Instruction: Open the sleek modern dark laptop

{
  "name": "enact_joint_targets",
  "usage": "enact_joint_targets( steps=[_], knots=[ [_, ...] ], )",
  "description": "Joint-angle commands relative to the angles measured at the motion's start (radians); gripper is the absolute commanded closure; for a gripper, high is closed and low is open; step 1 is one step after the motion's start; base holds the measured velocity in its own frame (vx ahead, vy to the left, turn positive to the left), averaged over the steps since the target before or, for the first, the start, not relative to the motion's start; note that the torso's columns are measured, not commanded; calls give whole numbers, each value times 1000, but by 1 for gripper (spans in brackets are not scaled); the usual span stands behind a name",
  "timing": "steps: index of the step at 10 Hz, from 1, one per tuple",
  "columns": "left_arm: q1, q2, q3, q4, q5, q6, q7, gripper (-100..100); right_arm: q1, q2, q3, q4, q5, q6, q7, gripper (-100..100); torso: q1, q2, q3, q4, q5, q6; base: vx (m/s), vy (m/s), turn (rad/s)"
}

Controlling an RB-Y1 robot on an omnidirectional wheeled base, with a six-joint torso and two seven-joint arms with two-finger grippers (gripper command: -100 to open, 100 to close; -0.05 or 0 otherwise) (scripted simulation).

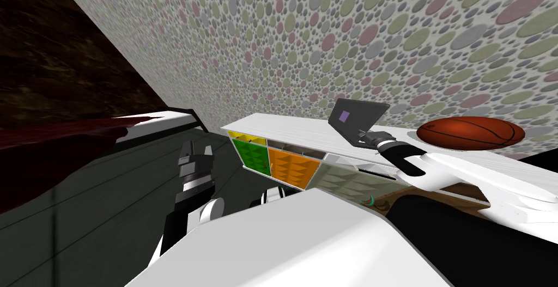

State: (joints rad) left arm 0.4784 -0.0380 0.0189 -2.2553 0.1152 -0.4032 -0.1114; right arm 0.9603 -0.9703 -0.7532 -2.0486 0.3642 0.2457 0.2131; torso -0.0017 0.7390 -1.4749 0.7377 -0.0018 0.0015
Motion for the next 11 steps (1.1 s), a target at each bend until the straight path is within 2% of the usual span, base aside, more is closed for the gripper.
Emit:
enact_joint_targets(
  steps=[1,4,5,6,11],
  knots=[
    [0,0,0,0,0,0,0,0,-60,29,24,44,-56,-24,-52,100,-2,0,0,0,-1,1,-60,-31,48],
    [0,0,0,0,0,0,0,0,-106,53,40,78,-101,-45,-93,100,-6,0,0,0,-3,4,-47,-26,39],
    [0,0,0,0,0,0,0,0,-101,46,36,63,-90,-44,-82,100,-8,0,1,0,-4,4,-13,-3,23],
    [0,0,0,0,0,0,0,0,-140,69,49,93,-121,-62,-112,100,-6,-1,0,-1,-3,3,-29,-8,45],
    [0,0,0,0,0,0,0,0,-232,129,83,169,-194,-98,-177,100,-13,0,2,-3,-11,5,-45,-20,36]
  ],
)
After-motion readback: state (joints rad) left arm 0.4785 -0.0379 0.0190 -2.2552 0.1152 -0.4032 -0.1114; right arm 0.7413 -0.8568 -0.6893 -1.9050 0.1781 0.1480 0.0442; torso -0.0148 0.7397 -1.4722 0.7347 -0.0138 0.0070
